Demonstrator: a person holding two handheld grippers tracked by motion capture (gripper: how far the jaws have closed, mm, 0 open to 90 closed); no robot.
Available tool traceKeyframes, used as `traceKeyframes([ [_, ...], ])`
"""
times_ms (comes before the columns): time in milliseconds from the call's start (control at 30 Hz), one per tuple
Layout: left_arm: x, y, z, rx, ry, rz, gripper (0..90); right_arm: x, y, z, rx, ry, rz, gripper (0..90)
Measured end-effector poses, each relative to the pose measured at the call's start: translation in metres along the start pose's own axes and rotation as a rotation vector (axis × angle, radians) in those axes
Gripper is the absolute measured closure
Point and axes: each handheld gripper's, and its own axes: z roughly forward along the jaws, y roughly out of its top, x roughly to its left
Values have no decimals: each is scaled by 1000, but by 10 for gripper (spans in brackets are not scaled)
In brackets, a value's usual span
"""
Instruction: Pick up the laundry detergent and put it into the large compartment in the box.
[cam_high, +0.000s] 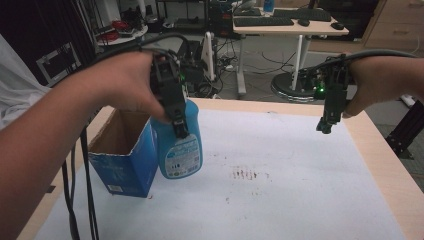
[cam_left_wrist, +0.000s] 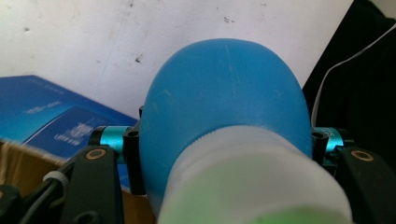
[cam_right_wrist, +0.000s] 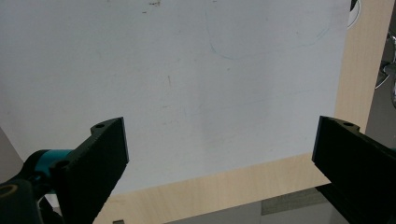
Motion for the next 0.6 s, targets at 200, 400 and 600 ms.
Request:
traceKeyframes([
  [200,4,-5,-30,-20,24,-92,383,1,1,0,-7,-2,-8,26],
  [400,14,-15,-62,-37,63,-209,384,2,1,-2,-10,0,-7,26],
  [600,22,-25,-76,-72,60,-309,384,2,1,-2,-10,-2,-13,26],
])
